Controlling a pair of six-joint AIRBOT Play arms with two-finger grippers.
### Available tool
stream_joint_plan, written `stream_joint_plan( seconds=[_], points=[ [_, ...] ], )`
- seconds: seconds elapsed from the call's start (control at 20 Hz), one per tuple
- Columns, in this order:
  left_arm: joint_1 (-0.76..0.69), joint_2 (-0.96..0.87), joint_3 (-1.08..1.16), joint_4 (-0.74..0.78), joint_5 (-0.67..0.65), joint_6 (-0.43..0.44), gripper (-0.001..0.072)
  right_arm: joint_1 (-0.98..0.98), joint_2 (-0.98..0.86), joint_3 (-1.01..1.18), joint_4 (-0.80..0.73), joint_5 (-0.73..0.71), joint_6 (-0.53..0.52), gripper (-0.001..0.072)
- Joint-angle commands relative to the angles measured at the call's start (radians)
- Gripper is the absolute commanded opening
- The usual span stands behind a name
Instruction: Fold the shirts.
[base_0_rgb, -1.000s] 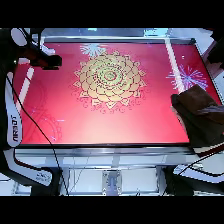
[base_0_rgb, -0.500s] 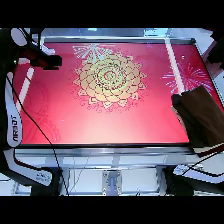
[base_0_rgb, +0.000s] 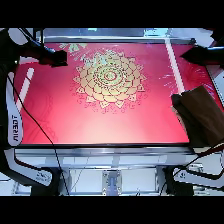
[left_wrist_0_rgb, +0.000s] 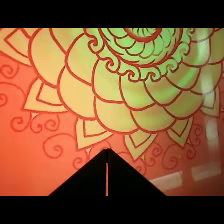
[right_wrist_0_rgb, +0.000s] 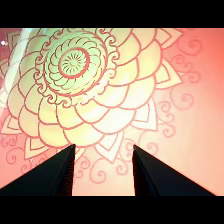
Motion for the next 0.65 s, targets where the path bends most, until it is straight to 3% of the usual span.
stream_joint_plan(
  seconds=[0.0, 0.25, 0.6],
  points=[
    [-0.001, -0.002, 0.000, -0.056, 0.014, -0.011, 0.0013, 0.207, -0.034, -0.126, -0.165, -0.226, -0.047, 0.0406],
    [0.000, -0.002, 0.000, -0.059, -0.046, -0.010, 0.0013, 0.279, -0.044, -0.188, -0.417, -0.256, -0.020, 0.0403],
    [0.000, -0.002, 0.000, -0.060, -0.046, -0.010, 0.0013, 0.277, -0.044, -0.188, -0.424, -0.261, -0.020, 0.0403]
  ],
)
